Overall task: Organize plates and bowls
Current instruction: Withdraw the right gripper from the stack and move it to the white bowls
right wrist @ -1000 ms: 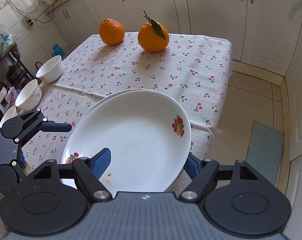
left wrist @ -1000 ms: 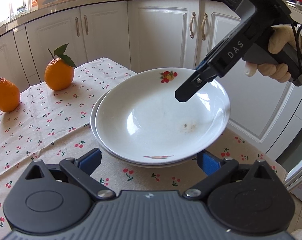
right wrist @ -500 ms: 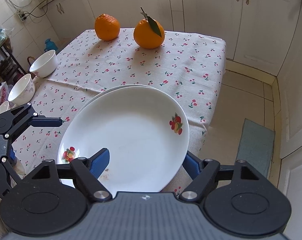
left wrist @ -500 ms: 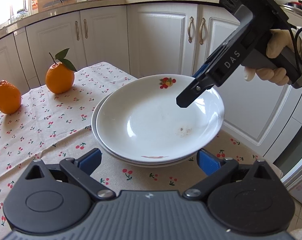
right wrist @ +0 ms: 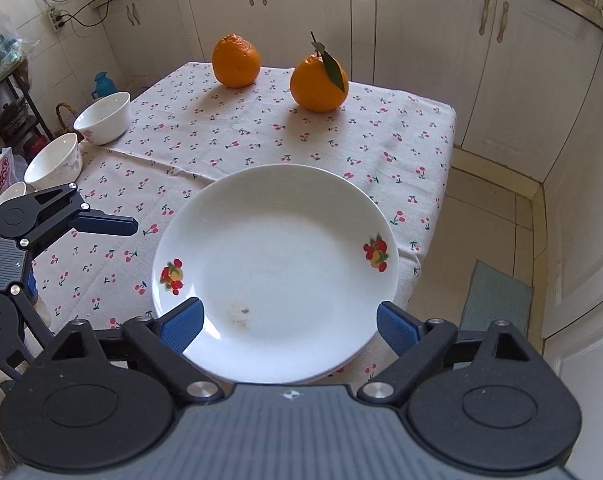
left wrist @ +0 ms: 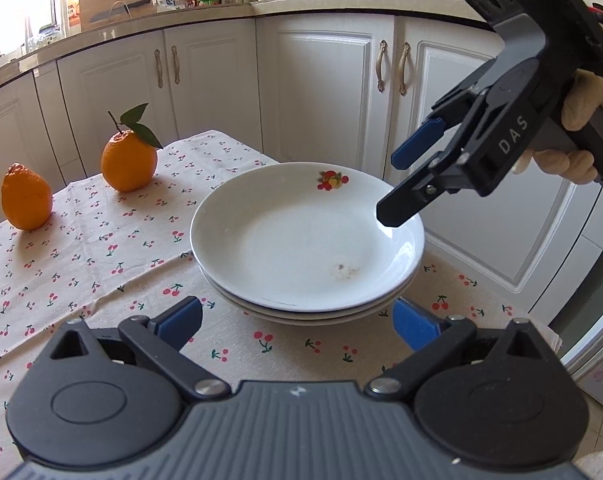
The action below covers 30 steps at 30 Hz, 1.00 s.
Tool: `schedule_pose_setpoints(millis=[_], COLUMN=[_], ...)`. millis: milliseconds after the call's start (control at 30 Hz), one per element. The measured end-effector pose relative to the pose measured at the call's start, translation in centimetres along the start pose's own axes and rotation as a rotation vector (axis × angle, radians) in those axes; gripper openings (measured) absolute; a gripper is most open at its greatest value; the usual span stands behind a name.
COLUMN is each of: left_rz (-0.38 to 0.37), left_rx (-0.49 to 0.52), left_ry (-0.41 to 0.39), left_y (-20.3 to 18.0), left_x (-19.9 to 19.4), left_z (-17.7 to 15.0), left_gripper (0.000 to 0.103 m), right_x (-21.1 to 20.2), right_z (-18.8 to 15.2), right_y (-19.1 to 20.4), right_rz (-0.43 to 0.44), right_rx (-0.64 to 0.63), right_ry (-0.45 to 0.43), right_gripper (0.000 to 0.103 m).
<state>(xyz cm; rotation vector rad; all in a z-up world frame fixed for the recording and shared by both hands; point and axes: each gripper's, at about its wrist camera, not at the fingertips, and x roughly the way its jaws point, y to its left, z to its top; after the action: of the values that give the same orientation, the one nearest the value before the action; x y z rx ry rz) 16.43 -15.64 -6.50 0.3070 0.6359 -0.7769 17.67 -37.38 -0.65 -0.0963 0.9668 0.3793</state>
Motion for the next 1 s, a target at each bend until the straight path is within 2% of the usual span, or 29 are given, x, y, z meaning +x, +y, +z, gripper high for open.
schedule_pose_setpoints(millis=[67, 267, 400, 567, 733, 1000], left_rz=[0.013, 0.047, 0.06, 0.094, 0.136, 0.248], left_rx=[0.001, -0.017, -0.036, -0.043, -0.076, -0.132], left_ry=[-0.022, -0.071, -0.084, -0.104, -0.102, -0.096], left_y=[0.1, 1.2, 2.3, 3.6, 5.7, 9.4], left_x=[-0.7, -3.5, -6.1, -9.6, -13.0, -18.5], left_z=[-0.1, -0.6, -1.5, -3.7, -6.0, -10.1], left_gripper=[0.101, 0.102, 0.102, 0.102, 0.102, 0.102], right_x=[-0.5, -1.0, -0.2, 1.3, 2.4, 4.4], right_z=[0.0, 0.1, 0.6, 1.2, 1.6, 3.1], right_y=[1.0, 4.6, 7.5, 12.2, 16.5, 21.8], right_rz=[-0.025, -0.095, -0.106, -0.139, -0.137, -0.075], right_rx=[-0.02, -0.055, -0.067, -0.141, -0.204, -0.227], right_ry=[-0.026, -0.101, -0.147, -0.176, -0.198, -0.21], right_gripper=[0.103, 0.103, 0.103, 0.103, 0.103, 0.103])
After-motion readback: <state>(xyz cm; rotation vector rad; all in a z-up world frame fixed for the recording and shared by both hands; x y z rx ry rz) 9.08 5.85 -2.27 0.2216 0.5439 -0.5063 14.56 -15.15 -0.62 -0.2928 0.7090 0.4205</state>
